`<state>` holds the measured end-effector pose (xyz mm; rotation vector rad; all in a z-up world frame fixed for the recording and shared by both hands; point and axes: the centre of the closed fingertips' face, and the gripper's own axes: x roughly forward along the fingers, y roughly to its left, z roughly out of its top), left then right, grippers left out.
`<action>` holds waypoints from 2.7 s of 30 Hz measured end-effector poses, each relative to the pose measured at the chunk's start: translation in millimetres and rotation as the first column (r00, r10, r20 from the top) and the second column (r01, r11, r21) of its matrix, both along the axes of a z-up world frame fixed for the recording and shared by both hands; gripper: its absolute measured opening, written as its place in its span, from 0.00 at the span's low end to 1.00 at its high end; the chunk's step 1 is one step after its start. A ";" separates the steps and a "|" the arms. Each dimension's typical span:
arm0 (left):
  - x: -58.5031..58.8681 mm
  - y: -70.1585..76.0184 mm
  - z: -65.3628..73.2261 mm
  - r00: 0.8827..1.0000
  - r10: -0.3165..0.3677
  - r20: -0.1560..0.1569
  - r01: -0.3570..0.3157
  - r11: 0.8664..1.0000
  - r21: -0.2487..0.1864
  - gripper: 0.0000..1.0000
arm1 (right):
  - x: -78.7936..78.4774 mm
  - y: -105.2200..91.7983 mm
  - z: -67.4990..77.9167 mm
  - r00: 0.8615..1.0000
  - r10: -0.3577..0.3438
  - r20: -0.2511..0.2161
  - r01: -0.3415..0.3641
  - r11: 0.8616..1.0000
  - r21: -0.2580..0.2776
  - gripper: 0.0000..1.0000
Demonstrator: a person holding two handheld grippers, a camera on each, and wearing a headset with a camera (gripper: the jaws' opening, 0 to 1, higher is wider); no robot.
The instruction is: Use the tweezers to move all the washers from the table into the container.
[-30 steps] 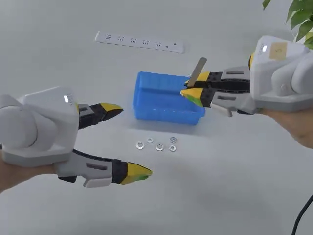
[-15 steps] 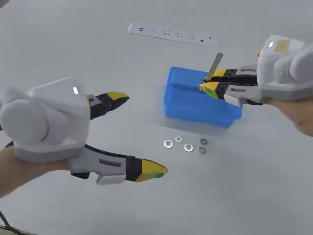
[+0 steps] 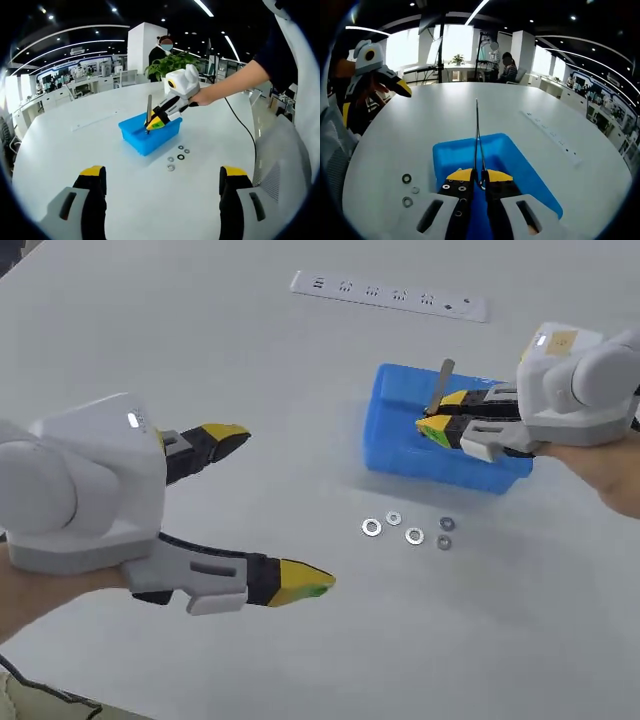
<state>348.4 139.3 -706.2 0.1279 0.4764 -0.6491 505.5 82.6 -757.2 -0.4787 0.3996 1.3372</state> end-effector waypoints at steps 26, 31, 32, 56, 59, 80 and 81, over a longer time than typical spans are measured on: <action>32.8 -0.3 16.1 0.998 0.012 0.063 -0.013 1.000 0.008 0.91 | 0.8 -5.4 8.8 0.999 0.004 0.040 -0.003 1.000 -0.015 0.07; 64.7 -11.9 33.0 0.993 0.001 0.114 0.005 0.999 -0.053 0.87 | -1.3 -8.2 15.3 0.998 0.015 0.055 -0.014 1.000 -0.019 0.07; 69.4 -13.7 33.8 0.993 -0.004 0.119 0.010 0.999 -0.049 0.86 | -2.0 -8.7 16.1 0.998 0.018 0.057 -0.017 1.000 -0.020 0.07; 124.0 -83.7 46.3 0.909 -0.384 0.159 0.363 0.920 0.146 0.35 | -26.0 -4.1 22.7 0.981 0.152 0.124 -0.142 0.987 -0.081 0.07; 123.0 -84.9 46.3 0.904 -0.401 0.147 0.382 0.913 0.143 0.26 | -25.5 -4.0 23.1 0.981 0.151 0.123 -0.142 0.987 -0.080 0.07; 119.3 -93.3 47.3 0.855 -0.502 0.130 0.472 0.857 0.205 0.06 | -24.4 -6.6 23.6 0.984 0.149 0.101 -0.143 0.987 -0.067 0.07; 117.6 -93.0 46.2 0.853 -0.508 0.119 0.480 0.853 0.203 0.06 | -24.6 -6.7 23.0 0.984 0.150 0.100 -0.144 0.987 -0.069 0.08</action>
